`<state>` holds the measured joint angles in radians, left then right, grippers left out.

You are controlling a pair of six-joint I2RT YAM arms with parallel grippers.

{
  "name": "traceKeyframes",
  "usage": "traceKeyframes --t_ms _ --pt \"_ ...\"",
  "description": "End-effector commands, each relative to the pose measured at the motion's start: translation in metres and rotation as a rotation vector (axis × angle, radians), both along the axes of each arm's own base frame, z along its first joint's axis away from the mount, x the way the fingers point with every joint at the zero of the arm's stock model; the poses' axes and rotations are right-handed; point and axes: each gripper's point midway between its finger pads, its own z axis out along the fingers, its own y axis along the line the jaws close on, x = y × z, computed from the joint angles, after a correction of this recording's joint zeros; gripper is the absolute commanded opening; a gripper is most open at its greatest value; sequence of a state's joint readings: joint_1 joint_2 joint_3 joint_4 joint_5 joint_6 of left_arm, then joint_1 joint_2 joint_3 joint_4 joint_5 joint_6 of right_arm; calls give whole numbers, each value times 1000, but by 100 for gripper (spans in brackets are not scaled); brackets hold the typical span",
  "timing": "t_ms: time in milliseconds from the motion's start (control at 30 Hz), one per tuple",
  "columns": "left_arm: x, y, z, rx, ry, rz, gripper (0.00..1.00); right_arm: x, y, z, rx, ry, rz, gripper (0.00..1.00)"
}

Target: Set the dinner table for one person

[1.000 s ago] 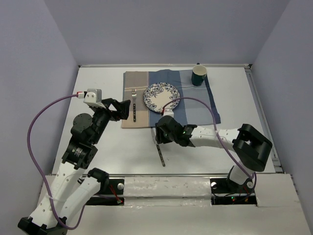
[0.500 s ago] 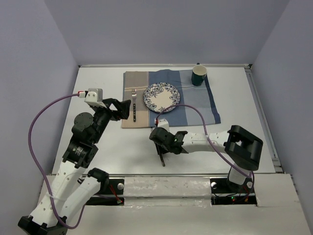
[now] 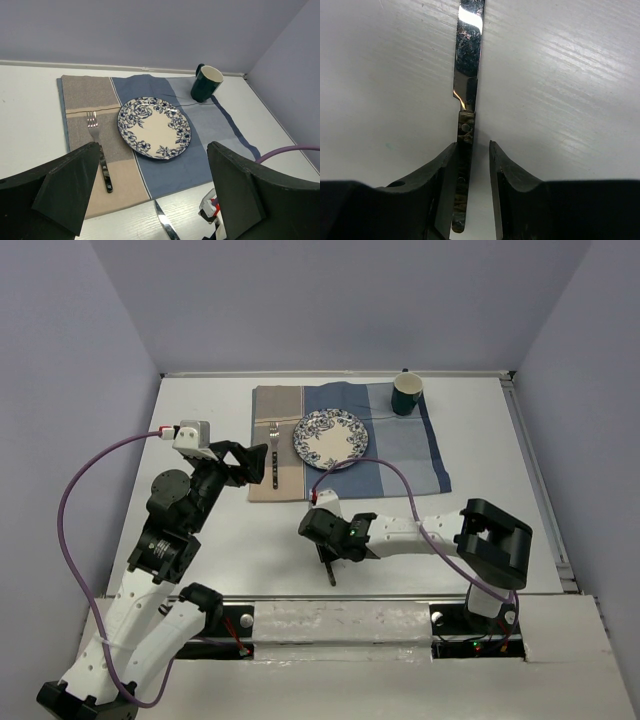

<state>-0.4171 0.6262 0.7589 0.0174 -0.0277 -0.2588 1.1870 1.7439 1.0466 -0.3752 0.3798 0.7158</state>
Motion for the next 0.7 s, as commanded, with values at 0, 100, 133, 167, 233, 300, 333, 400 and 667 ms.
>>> traceKeyframes --t_ms 0,100,133,167,233,300,333,400,667 --pt "0 2 10 -2 -48 4 99 1 3 14 14 -22 -24 36" --pt "0 2 10 -4 -49 5 99 -2 5 19 28 -29 -19 36" --pt "0 2 10 -4 -49 4 99 -2 5 21 30 -29 -17 36" --pt "0 2 10 -3 -48 4 99 -2 6 22 34 -31 -16 36" --pt "0 2 10 -5 -49 5 99 -6 9 24 41 -27 0 36" --pt "0 3 10 -4 -49 7 99 -5 11 25 44 -27 2 36" --pt "0 2 10 -4 -49 5 99 -9 13 23 39 -25 13 36" --pt "0 3 9 -5 -47 10 99 -10 14 20 34 -19 19 36" --pt "1 3 9 -3 -46 8 99 -15 22 28 45 -47 37 36"
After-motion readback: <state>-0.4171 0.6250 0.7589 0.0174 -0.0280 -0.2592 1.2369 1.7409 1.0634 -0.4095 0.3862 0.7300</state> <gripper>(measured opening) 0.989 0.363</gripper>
